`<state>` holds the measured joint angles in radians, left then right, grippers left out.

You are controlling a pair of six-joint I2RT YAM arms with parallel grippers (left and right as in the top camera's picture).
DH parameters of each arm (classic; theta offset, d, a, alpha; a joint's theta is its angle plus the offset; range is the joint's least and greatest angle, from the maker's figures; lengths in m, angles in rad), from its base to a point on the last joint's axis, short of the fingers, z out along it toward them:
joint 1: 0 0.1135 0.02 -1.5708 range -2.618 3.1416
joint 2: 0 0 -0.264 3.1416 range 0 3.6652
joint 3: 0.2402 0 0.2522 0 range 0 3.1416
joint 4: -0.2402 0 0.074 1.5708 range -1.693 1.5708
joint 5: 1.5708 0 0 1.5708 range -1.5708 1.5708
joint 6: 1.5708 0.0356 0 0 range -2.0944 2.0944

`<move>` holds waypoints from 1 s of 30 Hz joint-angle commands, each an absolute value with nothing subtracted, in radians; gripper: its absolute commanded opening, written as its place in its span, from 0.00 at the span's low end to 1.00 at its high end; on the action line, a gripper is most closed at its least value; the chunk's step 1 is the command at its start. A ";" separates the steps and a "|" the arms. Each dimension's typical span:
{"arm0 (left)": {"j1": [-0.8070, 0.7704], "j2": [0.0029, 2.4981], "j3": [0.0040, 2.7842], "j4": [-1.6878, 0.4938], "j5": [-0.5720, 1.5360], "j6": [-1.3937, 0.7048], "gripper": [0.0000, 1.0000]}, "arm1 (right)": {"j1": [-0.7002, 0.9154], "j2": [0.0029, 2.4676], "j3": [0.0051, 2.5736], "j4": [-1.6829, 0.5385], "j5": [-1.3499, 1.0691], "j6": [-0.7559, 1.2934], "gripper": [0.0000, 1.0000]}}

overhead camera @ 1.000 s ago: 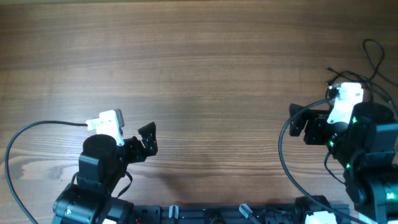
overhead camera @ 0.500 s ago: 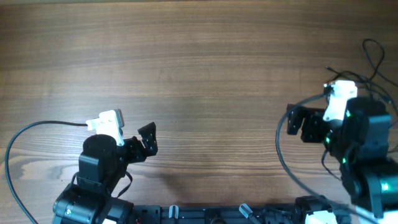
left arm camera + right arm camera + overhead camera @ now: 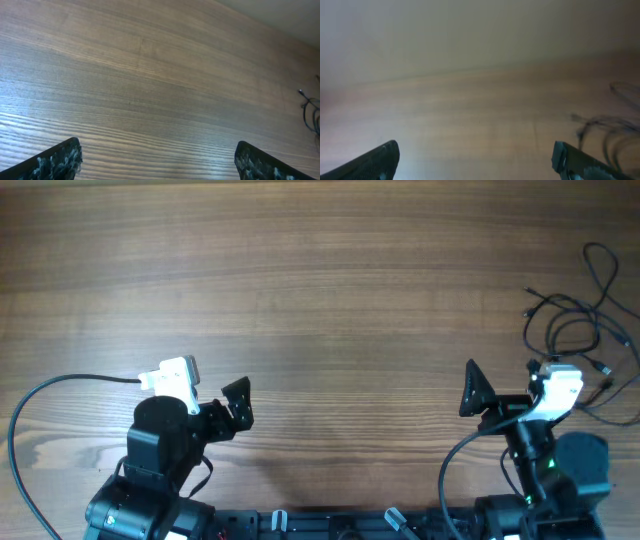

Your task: Untangle cables

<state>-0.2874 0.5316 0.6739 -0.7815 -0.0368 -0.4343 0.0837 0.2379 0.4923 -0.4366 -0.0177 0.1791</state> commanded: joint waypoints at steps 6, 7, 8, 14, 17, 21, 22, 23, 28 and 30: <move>-0.290 0.531 0.669 -0.778 -0.050 -0.426 1.00 | 0.086 0.040 0.224 -0.060 -0.046 0.186 1.00; -0.290 0.531 0.669 -0.778 -0.050 -0.426 1.00 | 0.086 0.027 0.198 -0.031 -0.046 0.186 1.00; -0.290 0.531 0.669 -0.778 -0.050 -0.426 1.00 | 0.086 0.011 0.167 0.003 -0.046 0.186 1.00; -0.290 0.531 0.669 -0.778 -0.050 -0.426 1.00 | 0.086 0.003 0.040 0.128 -0.046 0.183 1.00; -0.290 0.531 0.669 -0.778 -0.050 -0.426 1.00 | 0.086 0.003 0.005 0.105 -0.056 0.157 1.00; -0.290 0.531 0.669 -0.778 -0.050 -0.426 1.00 | 0.086 0.003 0.005 0.019 -0.136 0.000 1.00; -0.290 0.531 0.669 -0.778 -0.050 -0.426 1.00 | 0.086 0.003 0.005 0.006 -0.132 -0.004 1.00; -0.290 0.531 0.669 -0.778 -0.050 -0.426 1.00 | 0.086 0.003 0.005 0.006 -0.132 -0.033 1.00; -0.290 0.531 0.669 -0.778 -0.050 -0.426 1.00 | 0.086 0.003 0.005 0.006 -0.129 -0.052 1.00; -0.290 0.531 0.669 -0.778 -0.050 -0.426 1.00 | 0.086 0.003 0.005 0.006 -0.129 -0.052 1.00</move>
